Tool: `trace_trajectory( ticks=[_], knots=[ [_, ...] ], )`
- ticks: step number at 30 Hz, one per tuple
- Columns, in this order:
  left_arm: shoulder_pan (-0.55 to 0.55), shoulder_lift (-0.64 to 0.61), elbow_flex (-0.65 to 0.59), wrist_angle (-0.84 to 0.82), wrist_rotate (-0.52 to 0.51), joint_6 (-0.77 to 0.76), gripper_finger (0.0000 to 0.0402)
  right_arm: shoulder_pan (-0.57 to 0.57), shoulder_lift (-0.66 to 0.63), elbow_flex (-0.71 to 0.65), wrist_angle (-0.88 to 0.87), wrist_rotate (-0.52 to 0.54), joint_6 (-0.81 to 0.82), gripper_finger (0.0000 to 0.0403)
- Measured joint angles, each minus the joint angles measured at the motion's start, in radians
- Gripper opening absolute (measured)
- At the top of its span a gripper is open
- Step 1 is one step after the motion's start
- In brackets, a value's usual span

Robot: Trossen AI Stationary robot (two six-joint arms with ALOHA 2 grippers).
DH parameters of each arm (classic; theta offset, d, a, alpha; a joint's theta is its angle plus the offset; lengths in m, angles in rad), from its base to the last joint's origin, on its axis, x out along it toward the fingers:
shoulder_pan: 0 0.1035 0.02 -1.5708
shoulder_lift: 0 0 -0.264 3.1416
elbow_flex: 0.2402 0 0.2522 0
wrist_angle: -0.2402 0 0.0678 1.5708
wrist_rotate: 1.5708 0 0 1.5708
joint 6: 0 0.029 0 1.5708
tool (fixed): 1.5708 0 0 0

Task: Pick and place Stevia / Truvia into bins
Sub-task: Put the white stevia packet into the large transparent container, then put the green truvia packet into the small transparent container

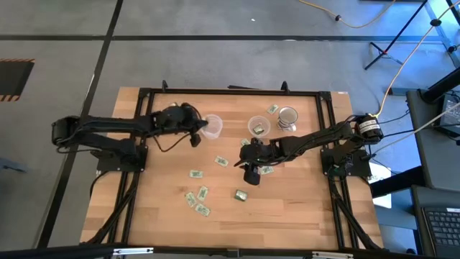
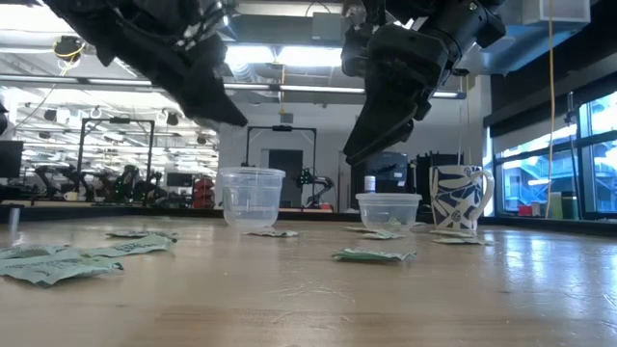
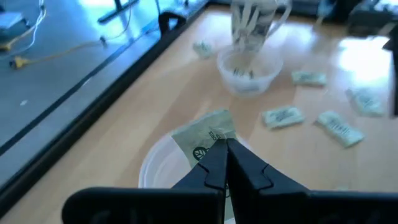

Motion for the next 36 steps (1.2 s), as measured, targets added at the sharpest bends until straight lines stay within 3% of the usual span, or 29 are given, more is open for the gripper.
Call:
trace_trajectory(
  ticks=[8,15,25,33,36],
  knots=[
    [-0.012,0.171,0.0,0.116,-0.004,0.012,0.0002,0.0,0.0,0.0,0.0,0.0,0.003,0.0163],
    [-0.01,0.234,0.001,0.14,-0.064,0.07,0.0005,0.0,0.0,0.0,0.0,0.0,0.005,0.0163],
    [-0.01,0.206,0.002,0.133,-0.075,0.07,0.0009,0.0,0.0,0.0,0.0,0.0,0.007,0.0163],
    [-0.01,0.144,0.002,0.13,-0.037,0.07,0.0047,0.0,0.0,0.0,0.0,0.0,0.007,0.0163],
    [-0.01,0.103,0.002,0.097,-0.084,0.072,0.0058,0.0,0.0,0.0,0.0,0.0,0.007,0.0163]
  ],
)
